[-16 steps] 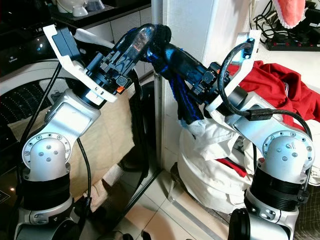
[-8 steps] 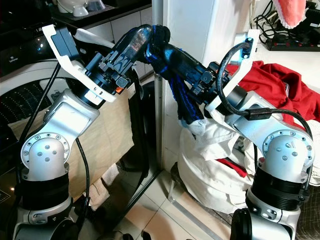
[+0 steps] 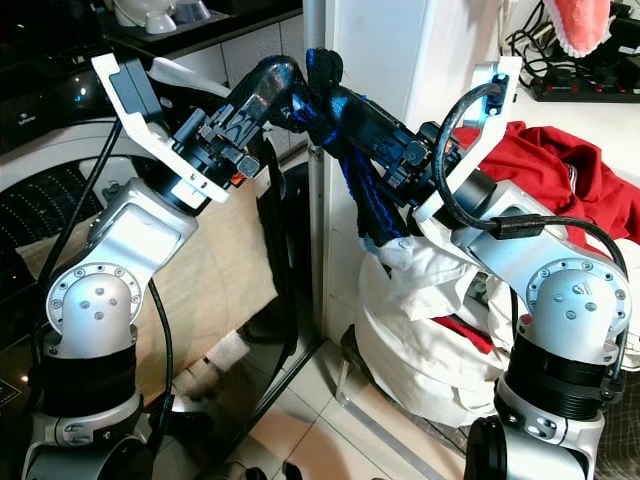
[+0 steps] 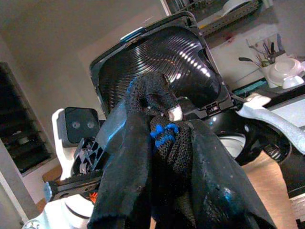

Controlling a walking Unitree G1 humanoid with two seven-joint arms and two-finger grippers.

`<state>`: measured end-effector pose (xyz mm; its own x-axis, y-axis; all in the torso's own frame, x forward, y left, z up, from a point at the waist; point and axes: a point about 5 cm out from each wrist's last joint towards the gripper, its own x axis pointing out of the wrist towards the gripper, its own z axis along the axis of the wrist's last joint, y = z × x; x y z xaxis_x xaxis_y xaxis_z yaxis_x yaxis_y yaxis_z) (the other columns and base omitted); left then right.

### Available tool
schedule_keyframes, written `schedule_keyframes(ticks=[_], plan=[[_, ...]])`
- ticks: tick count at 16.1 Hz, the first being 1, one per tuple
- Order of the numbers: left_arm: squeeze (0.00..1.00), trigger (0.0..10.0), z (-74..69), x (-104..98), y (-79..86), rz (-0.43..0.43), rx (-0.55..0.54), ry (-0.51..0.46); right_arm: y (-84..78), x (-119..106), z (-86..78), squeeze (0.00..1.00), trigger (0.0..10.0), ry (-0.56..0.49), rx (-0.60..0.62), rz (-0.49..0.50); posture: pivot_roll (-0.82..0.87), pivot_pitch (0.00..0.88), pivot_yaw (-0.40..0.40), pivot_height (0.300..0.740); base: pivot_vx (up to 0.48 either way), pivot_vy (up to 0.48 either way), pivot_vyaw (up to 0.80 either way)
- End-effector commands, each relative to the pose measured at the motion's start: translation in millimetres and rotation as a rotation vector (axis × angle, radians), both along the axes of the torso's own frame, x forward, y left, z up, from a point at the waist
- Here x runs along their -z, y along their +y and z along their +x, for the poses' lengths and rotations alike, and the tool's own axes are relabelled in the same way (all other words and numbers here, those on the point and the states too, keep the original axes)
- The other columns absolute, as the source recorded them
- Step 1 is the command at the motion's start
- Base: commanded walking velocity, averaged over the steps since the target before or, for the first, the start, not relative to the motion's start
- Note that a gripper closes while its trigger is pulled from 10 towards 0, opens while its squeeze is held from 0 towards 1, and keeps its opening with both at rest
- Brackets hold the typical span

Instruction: Clothes washing

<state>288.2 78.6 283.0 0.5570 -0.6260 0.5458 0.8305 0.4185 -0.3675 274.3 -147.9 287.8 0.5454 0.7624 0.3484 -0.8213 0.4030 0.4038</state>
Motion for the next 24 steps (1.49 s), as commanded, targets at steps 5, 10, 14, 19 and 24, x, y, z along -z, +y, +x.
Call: schedule_keyframes(ticks=[5, 10, 14, 19, 24], plan=[[0.0, 0.0, 8.0, -5.6, 6.9, 0.002, -0.087, -0.009, 1.3, -5.3, 1.2, 0.0, 0.0, -0.017, -0.004, 0.007, -0.08, 0.0, 0.06, 0.74, 0.0, 0.0, 0.0], [0.0, 0.0, 15.3, -4.6, 15.3, 0.056, -0.208, -0.037, 1.7, -5.1, 2.3, 0.0, 0.0, -0.018, 0.006, -0.004, -0.09, 0.0, 0.059, 0.74, 0.0, 0.0, 0.0], [0.0, 0.0, 18.1, -8.0, 21.7, 0.064, -0.268, -0.076, 1.6, -5.0, 3.9, 0.0, 1.2, -0.021, 0.018, -0.014, -0.09, 0.0, 0.059, 0.74, 0.0, 0.0, 0.0], [0.0, 0.0, 20.1, -5.8, 21.0, 0.061, -0.283, -0.078, 2.1, -5.5, 3.8, 0.0, 1.5, -0.025, 0.019, -0.018, -0.09, 0.0, 0.063, 0.74, 0.0, 0.0, 0.0], [0.0, 0.0, 22.6, -7.8, 21.3, 0.063, -0.299, -0.085, 0.0, -5.8, 7.8, 1.0, 10.0, -0.026, 0.066, -0.035, -0.09, 0.0, 0.062, 0.74, 0.0, 0.0, 0.0]])
